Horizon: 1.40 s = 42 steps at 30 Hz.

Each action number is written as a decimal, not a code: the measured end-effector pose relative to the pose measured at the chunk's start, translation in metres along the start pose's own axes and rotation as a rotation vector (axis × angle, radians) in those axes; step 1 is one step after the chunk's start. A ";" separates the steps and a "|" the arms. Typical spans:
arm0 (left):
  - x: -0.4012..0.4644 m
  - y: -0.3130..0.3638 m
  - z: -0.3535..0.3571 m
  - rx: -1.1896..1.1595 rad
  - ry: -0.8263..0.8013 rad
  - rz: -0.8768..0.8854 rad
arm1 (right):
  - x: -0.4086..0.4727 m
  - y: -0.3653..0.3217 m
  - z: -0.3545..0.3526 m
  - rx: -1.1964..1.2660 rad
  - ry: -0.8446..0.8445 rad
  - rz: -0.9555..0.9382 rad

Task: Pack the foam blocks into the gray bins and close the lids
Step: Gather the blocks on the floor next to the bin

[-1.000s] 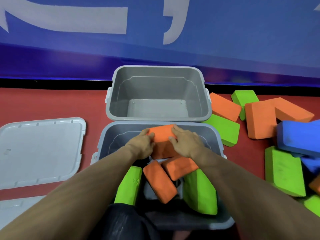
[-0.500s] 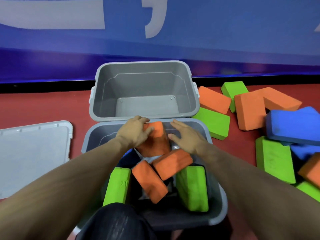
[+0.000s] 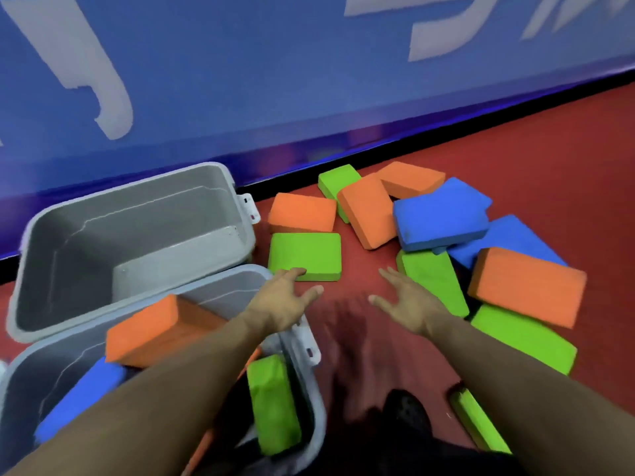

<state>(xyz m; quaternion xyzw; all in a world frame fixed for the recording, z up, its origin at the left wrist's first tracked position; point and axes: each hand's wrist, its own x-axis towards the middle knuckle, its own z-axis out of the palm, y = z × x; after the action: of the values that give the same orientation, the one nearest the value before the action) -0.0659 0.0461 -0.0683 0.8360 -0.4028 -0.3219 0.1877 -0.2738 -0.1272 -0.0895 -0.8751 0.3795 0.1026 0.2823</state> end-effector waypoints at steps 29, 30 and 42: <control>0.101 0.121 0.428 -0.256 -0.652 -0.094 | -0.087 0.327 0.139 0.594 0.079 0.920; 0.101 0.112 0.438 -0.268 -0.657 -0.122 | -0.084 0.320 0.138 0.583 0.075 0.943; 0.076 0.087 0.484 -0.320 -0.460 -0.363 | -0.061 0.364 0.102 0.714 0.311 1.254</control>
<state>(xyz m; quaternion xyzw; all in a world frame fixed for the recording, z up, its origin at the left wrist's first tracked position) -0.4121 -0.0939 -0.3973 0.7594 -0.2233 -0.5897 0.1602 -0.5754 -0.2329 -0.3005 -0.3532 0.8543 -0.0105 0.3812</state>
